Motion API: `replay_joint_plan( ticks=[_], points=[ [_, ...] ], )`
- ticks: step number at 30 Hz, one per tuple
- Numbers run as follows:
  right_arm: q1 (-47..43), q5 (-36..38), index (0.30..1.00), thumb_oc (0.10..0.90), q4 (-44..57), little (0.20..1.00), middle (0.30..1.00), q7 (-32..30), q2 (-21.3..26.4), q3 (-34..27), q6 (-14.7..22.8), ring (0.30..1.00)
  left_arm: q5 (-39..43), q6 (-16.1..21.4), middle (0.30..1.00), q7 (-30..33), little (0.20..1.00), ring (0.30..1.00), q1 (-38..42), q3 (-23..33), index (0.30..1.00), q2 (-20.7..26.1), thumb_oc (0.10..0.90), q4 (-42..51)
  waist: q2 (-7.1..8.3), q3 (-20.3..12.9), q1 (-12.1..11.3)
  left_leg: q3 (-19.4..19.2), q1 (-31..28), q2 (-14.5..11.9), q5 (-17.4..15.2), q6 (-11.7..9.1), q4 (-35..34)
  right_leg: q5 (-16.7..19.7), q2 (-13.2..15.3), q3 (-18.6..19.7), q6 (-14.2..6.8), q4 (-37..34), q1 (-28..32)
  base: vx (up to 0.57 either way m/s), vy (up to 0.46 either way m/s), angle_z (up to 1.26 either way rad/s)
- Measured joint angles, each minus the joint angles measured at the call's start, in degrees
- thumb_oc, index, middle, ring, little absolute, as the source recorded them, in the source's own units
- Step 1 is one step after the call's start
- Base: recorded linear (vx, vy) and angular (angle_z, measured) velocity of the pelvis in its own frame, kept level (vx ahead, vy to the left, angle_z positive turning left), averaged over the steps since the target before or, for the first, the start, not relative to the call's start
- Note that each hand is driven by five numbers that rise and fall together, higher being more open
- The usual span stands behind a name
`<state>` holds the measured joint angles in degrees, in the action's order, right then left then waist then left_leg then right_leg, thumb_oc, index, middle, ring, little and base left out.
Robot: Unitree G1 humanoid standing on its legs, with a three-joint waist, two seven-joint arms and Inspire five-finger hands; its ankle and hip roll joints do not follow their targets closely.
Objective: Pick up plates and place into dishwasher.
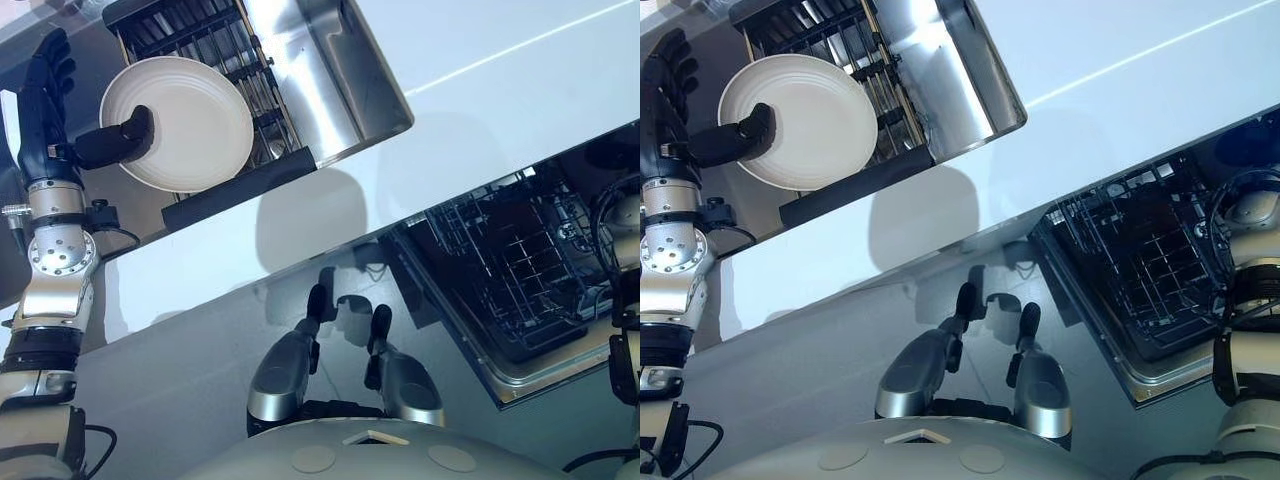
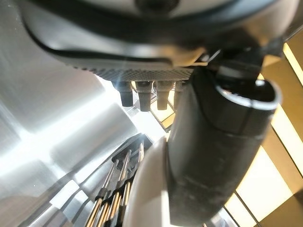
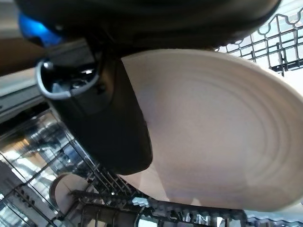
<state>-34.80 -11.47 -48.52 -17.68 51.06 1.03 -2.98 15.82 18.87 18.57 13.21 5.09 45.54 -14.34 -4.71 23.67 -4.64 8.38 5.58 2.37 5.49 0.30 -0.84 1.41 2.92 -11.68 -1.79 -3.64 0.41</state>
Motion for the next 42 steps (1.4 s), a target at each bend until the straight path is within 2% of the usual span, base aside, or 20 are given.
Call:
replay_joint_plan(
  ticks=[6,11,17,25,34,39,42],
  points=[
    [1.2,0.2,0.900,0.800,-2.2,0.900,0.900,1.1,-0.4,0.4,-2.3,0.900,0.0,0.0,0.900,0.1,0.900,0.900,0.1,0.0,0.900,0.1,0.800,0.0,0.06,0.0,-0.1,0.1,-0.9,0.0,0.0,0.0,0.4,0.0,0.0,0.0,0.0,0.2,1.1,0.00,0.000,0.00],
    [4.8,1.3,0.900,0.800,-2.1,0.900,0.900,1.1,-1.7,0.5,-2.4,0.900,0.3,0.0,0.900,0.0,0.900,0.900,0.1,0.5,0.900,0.1,0.800,0.2,0.08,0.0,0.1,0.0,-2.1,0.1,0.0,0.0,0.4,0.0,0.0,0.2,0.0,-0.1,2.3,0.00,0.012,-0.01],
    [8.9,1.3,0.900,0.800,4.1,0.900,0.900,0.9,-3.4,0.2,-3.2,0.900,0.3,0.0,0.900,-0.4,0.900,0.900,-1.0,2.1,0.900,-0.2,0.800,0.4,0.13,0.0,0.4,-1.0,-4.3,-0.1,0.0,0.1,-0.7,0.1,0.0,1.2,0.1,-0.3,3.6,0.00,0.060,-0.08],
    [10.3,1.1,0.900,0.800,8.9,0.900,0.900,-0.1,-5.2,-3.0,-2.9,0.900,0.2,0.0,0.900,-1.6,0.900,0.900,-1.5,2.5,0.900,-2.0,0.800,0.9,0.48,-0.3,0.5,-2.5,-7.5,-0.2,0.2,0.4,-2.8,0.1,0.3,2.6,0.0,-0.5,5.2,0.01,0.082,-0.12],
    [14.9,0.7,0.900,0.800,12.5,0.900,0.900,0.7,-7.0,-7.5,-2.0,0.900,0.2,0.0,0.900,-2.1,0.900,0.900,-3.3,5.4,0.900,-3.7,0.800,0.9,3.32,-3.4,1.3,-4.3,-9.4,-0.3,0.1,0.7,-4.2,0.1,0.3,4.2,0.0,-1.4,6.1,0.00,0.078,-0.10],
    [18.9,2.5,0.900,0.800,17.5,0.900,0.900,7.0,-8.0,-7.7,-0.5,0.900,0.0,0.0,0.900,-3.3,0.900,0.900,-4.6,6.5,0.900,-5.3,0.800,0.9,3.43,-4.0,1.9,-5.6,-10.9,-0.3,-0.5,0.9,-4.2,0.2,0.3,5.2,-0.2,-1.5,7.2,-0.01,0.073,-0.12],
    [22.6,9.5,0.900,0.800,22.3,0.900,0.900,14.0,-10.6,-8.6,0.2,0.900,-0.2,-0.1,0.900,-4.6,0.900,0.900,-6.6,7.5,0.900,-5.5,0.800,1.0,3.47,-6.0,2.1,-6.6,-11.2,-0.4,-1.0,0.8,-4.2,0.2,0.2,6.4,-0.2,-1.5,6.9,-0.02,0.063,-0.19]
  ],
)
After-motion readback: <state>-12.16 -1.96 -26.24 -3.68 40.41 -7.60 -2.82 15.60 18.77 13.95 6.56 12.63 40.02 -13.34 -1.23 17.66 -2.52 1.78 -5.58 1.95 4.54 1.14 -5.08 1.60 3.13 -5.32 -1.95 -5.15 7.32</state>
